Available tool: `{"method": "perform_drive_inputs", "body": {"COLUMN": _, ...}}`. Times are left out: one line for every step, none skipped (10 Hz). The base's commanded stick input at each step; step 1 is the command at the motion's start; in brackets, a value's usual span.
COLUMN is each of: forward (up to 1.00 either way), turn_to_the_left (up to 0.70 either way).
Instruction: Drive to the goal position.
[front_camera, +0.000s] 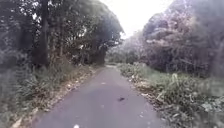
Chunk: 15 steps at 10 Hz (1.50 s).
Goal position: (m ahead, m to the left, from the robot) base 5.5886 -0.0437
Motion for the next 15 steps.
{"method": "perform_drive_inputs", "body": {"forward": 0.6, "turn_to_the_left": 0.0}}
{"method": "perform_drive_inputs", "body": {"forward": 0.6, "turn_to_the_left": 0.0}}
{"method": "perform_drive_inputs", "body": {"forward": 0.6, "turn_to_the_left": 0.0}}
{"method": "perform_drive_inputs", "body": {"forward": 0.6, "turn_to_the_left": 0.0}}
{"method": "perform_drive_inputs", "body": {"forward": 0.6, "turn_to_the_left": 0.0}}
{"method": "perform_drive_inputs", "body": {"forward": 0.6, "turn_to_the_left": 0.0}}
{"method": "perform_drive_inputs", "body": {"forward": 0.6, "turn_to_the_left": 0.0}}
{"method": "perform_drive_inputs", "body": {"forward": 0.6, "turn_to_the_left": 0.0}}
{"method": "perform_drive_inputs", "body": {"forward": 0.6, "turn_to_the_left": 0.0}}
{"method": "perform_drive_inputs", "body": {"forward": 0.6, "turn_to_the_left": 0.0}}
{"method": "perform_drive_inputs", "body": {"forward": 0.6, "turn_to_the_left": 0.0}}
{"method": "perform_drive_inputs", "body": {"forward": 0.6, "turn_to_the_left": 0.0}}
{"method": "perform_drive_inputs", "body": {"forward": 0.6, "turn_to_the_left": 0.0}}
{"method": "perform_drive_inputs", "body": {"forward": 0.6, "turn_to_the_left": 0.0}}
{"method": "perform_drive_inputs", "body": {"forward": 0.6, "turn_to_the_left": 0.0}}
